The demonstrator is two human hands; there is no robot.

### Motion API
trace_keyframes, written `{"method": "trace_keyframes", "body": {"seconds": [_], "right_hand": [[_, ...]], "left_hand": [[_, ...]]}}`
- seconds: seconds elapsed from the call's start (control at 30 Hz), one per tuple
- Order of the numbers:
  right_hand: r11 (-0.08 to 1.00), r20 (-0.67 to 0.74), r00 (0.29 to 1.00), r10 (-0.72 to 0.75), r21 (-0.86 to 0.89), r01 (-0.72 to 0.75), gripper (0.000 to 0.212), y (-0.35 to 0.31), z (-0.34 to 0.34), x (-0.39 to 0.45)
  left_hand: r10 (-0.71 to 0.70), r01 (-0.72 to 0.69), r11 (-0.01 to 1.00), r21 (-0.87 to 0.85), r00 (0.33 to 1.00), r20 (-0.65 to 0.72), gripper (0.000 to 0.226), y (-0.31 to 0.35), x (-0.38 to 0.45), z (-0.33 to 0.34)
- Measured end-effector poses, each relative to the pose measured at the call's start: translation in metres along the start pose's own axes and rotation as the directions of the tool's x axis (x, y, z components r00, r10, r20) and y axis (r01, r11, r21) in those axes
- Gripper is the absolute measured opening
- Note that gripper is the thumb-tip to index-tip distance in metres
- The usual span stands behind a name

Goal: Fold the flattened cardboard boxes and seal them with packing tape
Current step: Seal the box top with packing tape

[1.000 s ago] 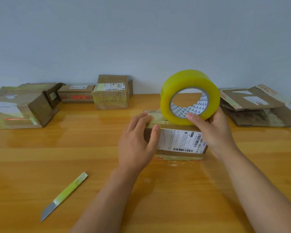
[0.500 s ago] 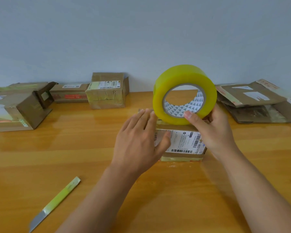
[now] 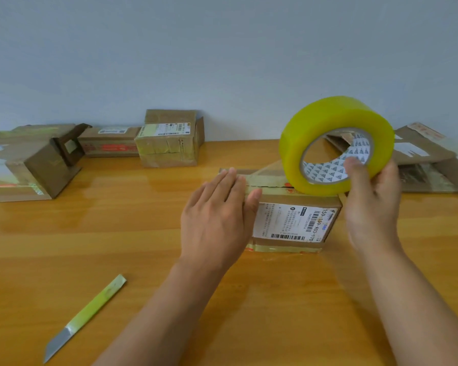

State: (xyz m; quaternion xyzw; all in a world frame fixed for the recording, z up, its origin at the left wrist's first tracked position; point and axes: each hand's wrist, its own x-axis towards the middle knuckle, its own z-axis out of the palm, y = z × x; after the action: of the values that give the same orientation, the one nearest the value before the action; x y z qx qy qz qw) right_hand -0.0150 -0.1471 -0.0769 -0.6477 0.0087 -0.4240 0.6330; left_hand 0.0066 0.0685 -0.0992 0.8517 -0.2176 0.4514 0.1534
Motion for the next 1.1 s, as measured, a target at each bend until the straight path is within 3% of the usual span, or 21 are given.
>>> {"method": "trace_keyframes", "body": {"seconds": [0.07,0.2,0.3,0.47,0.6,0.83,0.93,1.1], "right_hand": [[0.999,0.087,0.995,0.048,-0.023,-0.046,0.035,0.001,0.001,-0.004],[0.989,0.187,0.973,0.138,0.030,-0.146,0.033,0.003,0.005,-0.012],[0.990,0.212,0.969,0.129,0.035,-0.139,0.051,0.001,0.017,-0.015],[0.992,0.304,0.945,0.122,-0.023,-0.120,0.053,0.000,0.035,-0.016],[0.994,0.292,0.950,0.110,-0.024,-0.108,0.056,0.003,0.034,-0.015],[0.987,0.254,0.958,0.132,0.054,-0.151,0.052,0.002,0.026,-0.009],[0.992,0.242,0.964,0.112,0.025,-0.121,0.038,0.000,0.024,-0.007],[0.994,0.041,0.995,0.095,0.048,-0.097,0.026,0.001,0.010,0.004]], "left_hand": [[-0.001,0.001,1.000,-0.003,1.000,-0.022,0.048,0.000,-0.001,0.003],[0.009,-0.009,1.000,-0.011,1.000,-0.018,0.050,-0.001,-0.001,0.003],[-0.057,0.057,0.998,0.007,0.998,-0.004,0.049,-0.009,0.000,-0.001],[-0.082,0.078,0.988,0.131,0.996,0.026,0.050,-0.021,0.000,-0.009],[-0.021,0.012,0.995,0.102,0.996,0.083,0.055,-0.017,-0.002,-0.010],[-0.039,0.027,0.994,0.104,0.993,0.115,0.055,-0.014,-0.001,-0.012],[-0.060,0.048,0.994,0.101,0.991,0.123,0.056,-0.012,-0.001,-0.012],[-0.068,0.056,0.995,0.082,0.987,0.145,0.055,-0.011,-0.001,-0.014]]}}
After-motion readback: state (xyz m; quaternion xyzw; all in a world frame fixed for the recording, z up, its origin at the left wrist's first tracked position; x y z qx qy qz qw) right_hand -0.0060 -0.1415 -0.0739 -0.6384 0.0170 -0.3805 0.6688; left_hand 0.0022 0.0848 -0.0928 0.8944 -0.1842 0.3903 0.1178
